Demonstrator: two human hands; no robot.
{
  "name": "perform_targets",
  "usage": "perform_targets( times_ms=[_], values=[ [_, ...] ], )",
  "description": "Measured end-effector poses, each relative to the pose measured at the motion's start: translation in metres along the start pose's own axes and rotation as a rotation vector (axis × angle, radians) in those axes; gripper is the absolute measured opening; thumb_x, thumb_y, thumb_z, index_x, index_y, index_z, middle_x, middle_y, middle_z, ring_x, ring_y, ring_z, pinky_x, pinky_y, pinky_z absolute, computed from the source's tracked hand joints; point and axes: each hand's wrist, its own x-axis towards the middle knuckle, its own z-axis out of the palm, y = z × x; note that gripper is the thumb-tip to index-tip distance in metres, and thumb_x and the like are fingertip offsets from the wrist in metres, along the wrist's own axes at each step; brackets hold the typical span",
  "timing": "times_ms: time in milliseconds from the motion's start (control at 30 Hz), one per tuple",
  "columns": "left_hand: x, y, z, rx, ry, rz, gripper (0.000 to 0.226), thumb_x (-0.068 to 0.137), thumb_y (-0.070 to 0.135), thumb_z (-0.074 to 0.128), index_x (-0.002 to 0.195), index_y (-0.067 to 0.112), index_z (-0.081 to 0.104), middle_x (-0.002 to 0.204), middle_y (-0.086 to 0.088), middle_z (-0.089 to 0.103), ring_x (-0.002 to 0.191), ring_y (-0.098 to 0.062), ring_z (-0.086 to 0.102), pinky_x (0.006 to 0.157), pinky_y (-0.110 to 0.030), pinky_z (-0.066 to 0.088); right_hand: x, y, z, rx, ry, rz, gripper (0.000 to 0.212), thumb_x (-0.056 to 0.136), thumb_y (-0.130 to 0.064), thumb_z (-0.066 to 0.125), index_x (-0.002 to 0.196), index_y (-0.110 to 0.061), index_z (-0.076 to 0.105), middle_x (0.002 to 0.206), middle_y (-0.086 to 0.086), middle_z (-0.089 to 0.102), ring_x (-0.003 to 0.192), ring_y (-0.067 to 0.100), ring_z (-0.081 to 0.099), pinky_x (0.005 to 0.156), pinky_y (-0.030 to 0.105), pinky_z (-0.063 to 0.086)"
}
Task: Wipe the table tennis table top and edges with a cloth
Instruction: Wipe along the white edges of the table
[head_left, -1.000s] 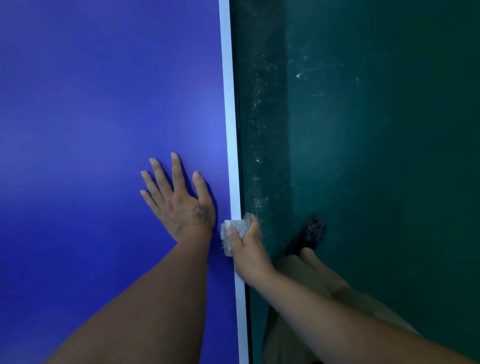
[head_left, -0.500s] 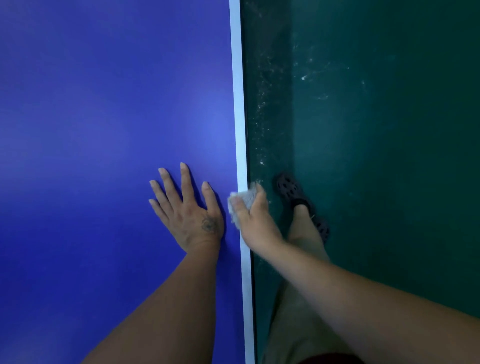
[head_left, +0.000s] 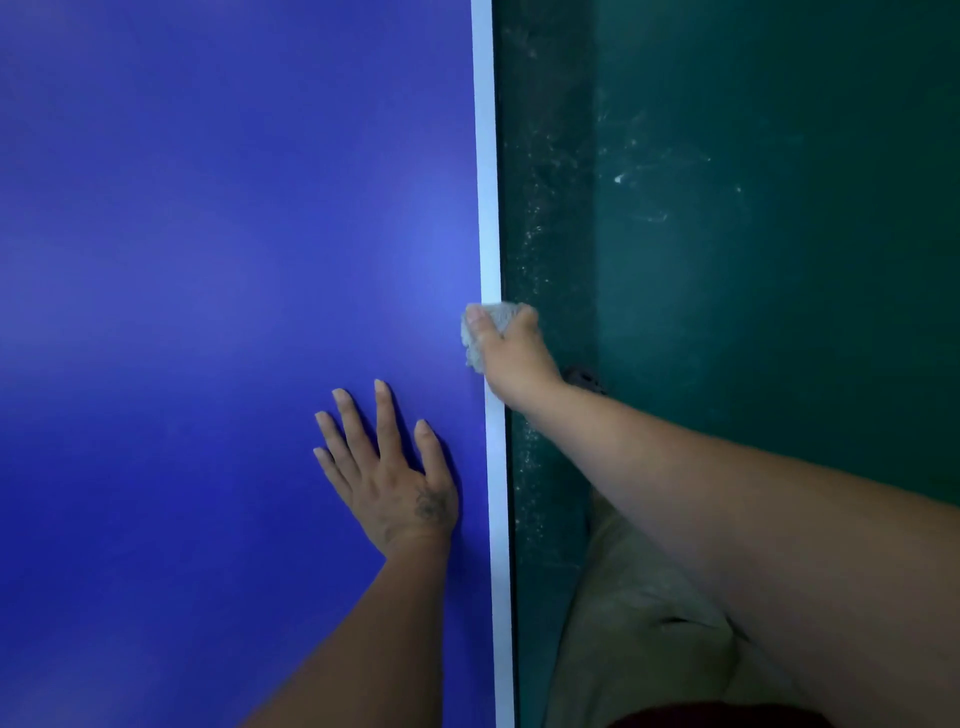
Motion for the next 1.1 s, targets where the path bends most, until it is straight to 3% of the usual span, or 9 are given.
perform_targets(
  times_ms=[200,333,400,533,600,733,900,1000,1100],
  values=[
    [0.000,0.000,-0.003,-0.029,-0.022,0.008,0.063,0.108,0.044,0.042,0.168,0.027,0.035,0.181,-0.001,0.013,0.168,-0.027,0.005,0.133,-0.060,0.010,-0.028,0.007,-0.006,0.006,-0.029,0.000,0.056,0.107,-0.058,0.049,0.132,-0.010,0.043,0.131,0.017,0.062,0.103,0.031,0.068,0.096,0.048,0.054],
    [0.014,0.007,-0.005,-0.144,-0.048,-0.010,0.064,0.106,0.038,0.049,0.166,0.018,0.040,0.179,-0.005,0.020,0.168,-0.028,0.008,0.131,-0.067,0.011,-0.063,0.040,-0.011,-0.074,-0.173,0.117,0.084,0.106,-0.065,0.042,0.168,-0.017,0.013,0.168,0.008,0.036,0.143,0.027,0.052,0.117,0.041,0.044],
    [0.047,0.023,-0.009,-0.234,-0.030,0.016,0.066,0.105,0.035,0.056,0.164,0.012,0.041,0.177,-0.005,0.027,0.167,-0.025,0.012,0.132,-0.066,0.009,-0.058,0.037,-0.008,-0.074,-0.177,0.164,0.084,0.108,-0.064,0.040,0.170,-0.017,0.009,0.172,0.005,0.028,0.148,0.026,0.046,0.118,0.036,0.039],
    [0.163,0.086,-0.014,-0.310,0.049,0.137,0.062,0.105,0.029,0.062,0.160,0.005,0.046,0.173,-0.011,0.035,0.165,-0.030,0.021,0.134,-0.060,0.006,-0.003,-0.021,-0.011,-0.008,-0.008,0.087,0.041,0.109,-0.055,0.049,0.128,-0.020,0.044,0.141,0.010,0.057,0.115,0.024,0.061,0.093,0.032,0.045],
    [0.230,0.122,-0.013,-0.308,0.030,0.184,0.063,0.106,0.031,0.061,0.161,0.007,0.043,0.174,-0.010,0.033,0.165,-0.031,0.019,0.135,-0.056,0.004,0.046,-0.062,-0.022,0.046,0.042,0.007,0.048,0.109,-0.051,0.051,0.126,-0.006,0.052,0.125,0.014,0.061,0.105,0.025,0.061,0.094,0.037,0.049],
    [0.338,0.186,0.000,-0.223,-0.055,0.166,0.067,0.109,0.046,0.051,0.168,0.020,0.032,0.179,-0.003,0.020,0.167,-0.024,0.009,0.134,-0.050,0.000,0.113,-0.129,-0.045,0.034,0.036,-0.007,0.066,0.109,-0.056,0.050,0.146,-0.001,0.044,0.129,0.015,0.056,0.112,0.028,0.060,0.103,0.042,0.051],
    [0.359,0.216,0.015,-0.049,-0.018,0.074,0.066,0.109,0.058,0.029,0.171,0.034,0.024,0.181,0.001,0.008,0.168,-0.023,0.002,0.135,-0.048,0.000,0.068,-0.096,-0.048,0.015,-0.054,-0.092,0.047,0.107,-0.060,0.051,0.122,-0.017,0.041,0.115,0.010,0.067,0.091,0.020,0.067,0.086,0.047,0.058],
    [0.359,0.216,0.014,-0.035,-0.013,0.059,0.067,0.108,0.060,0.027,0.171,0.036,0.024,0.181,0.003,0.009,0.168,-0.021,0.002,0.135,-0.047,0.001,0.046,-0.073,-0.047,-0.030,-0.124,-0.024,0.065,0.106,-0.065,0.046,0.153,-0.025,0.026,0.141,0.001,0.057,0.113,0.012,0.065,0.093,0.034,0.056],
    [0.361,0.219,0.013,-0.023,-0.026,0.045,0.068,0.107,0.061,0.027,0.170,0.037,0.024,0.181,0.005,0.008,0.167,-0.019,0.002,0.135,-0.047,0.002,0.052,-0.082,-0.042,-0.020,-0.096,0.082,0.082,0.107,-0.061,0.046,0.168,-0.023,0.008,0.159,0.001,0.041,0.132,0.021,0.056,0.110,0.038,0.048]
  ],
)
